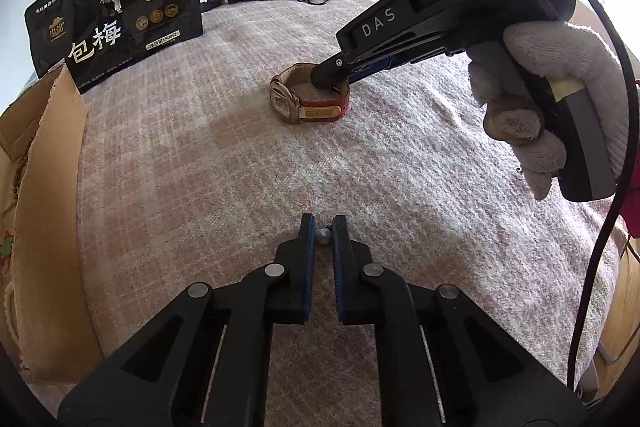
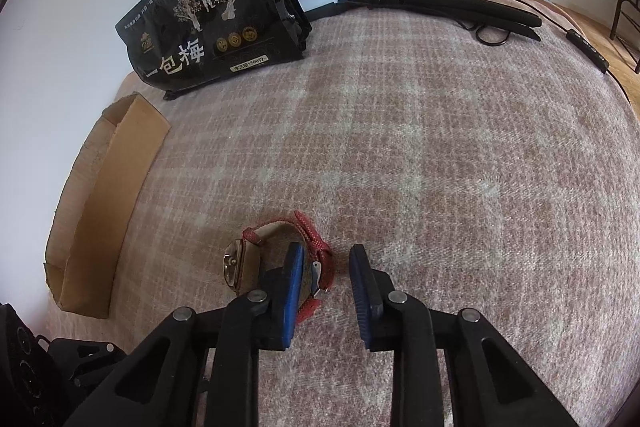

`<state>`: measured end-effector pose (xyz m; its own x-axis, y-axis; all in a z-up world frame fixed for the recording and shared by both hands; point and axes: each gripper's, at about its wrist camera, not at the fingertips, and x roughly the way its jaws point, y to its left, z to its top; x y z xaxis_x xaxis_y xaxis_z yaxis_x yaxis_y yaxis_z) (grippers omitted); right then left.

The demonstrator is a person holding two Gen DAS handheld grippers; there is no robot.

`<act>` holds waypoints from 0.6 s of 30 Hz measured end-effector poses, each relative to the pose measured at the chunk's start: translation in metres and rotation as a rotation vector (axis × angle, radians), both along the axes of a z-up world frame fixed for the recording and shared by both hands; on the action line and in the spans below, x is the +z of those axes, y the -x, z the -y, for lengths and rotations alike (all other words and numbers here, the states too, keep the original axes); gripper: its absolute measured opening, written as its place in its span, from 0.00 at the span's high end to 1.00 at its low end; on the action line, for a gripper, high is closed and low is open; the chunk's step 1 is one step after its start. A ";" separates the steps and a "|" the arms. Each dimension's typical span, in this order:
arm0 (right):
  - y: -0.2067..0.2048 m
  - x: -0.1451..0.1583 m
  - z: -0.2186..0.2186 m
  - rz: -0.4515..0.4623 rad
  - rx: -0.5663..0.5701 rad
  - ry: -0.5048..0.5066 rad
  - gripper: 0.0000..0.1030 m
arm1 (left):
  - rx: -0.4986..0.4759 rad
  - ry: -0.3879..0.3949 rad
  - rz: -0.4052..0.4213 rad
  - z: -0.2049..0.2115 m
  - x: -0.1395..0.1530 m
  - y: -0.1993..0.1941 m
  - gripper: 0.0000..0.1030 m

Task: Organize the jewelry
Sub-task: 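Close the left tool on the small white pearl bead while the right tool grips the red-strap watch, then carry the pearl bead and the watch over the box with both tools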

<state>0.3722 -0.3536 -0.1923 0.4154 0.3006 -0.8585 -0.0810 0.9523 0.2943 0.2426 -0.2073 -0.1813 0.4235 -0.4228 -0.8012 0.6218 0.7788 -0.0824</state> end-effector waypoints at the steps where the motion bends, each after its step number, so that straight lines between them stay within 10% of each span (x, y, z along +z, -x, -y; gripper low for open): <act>1: 0.000 -0.001 0.000 -0.003 -0.003 -0.003 0.84 | 0.000 0.000 0.003 0.000 0.000 0.000 0.94; 18: 0.016 0.020 0.011 0.049 -0.058 -0.010 0.90 | 0.032 0.042 0.031 -0.011 0.017 0.008 0.94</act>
<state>0.3558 -0.3648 -0.1718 0.4734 0.2835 -0.8340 -0.0402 0.9528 0.3011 0.2343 -0.1960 -0.1638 0.4613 -0.4417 -0.7695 0.5995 0.7945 -0.0967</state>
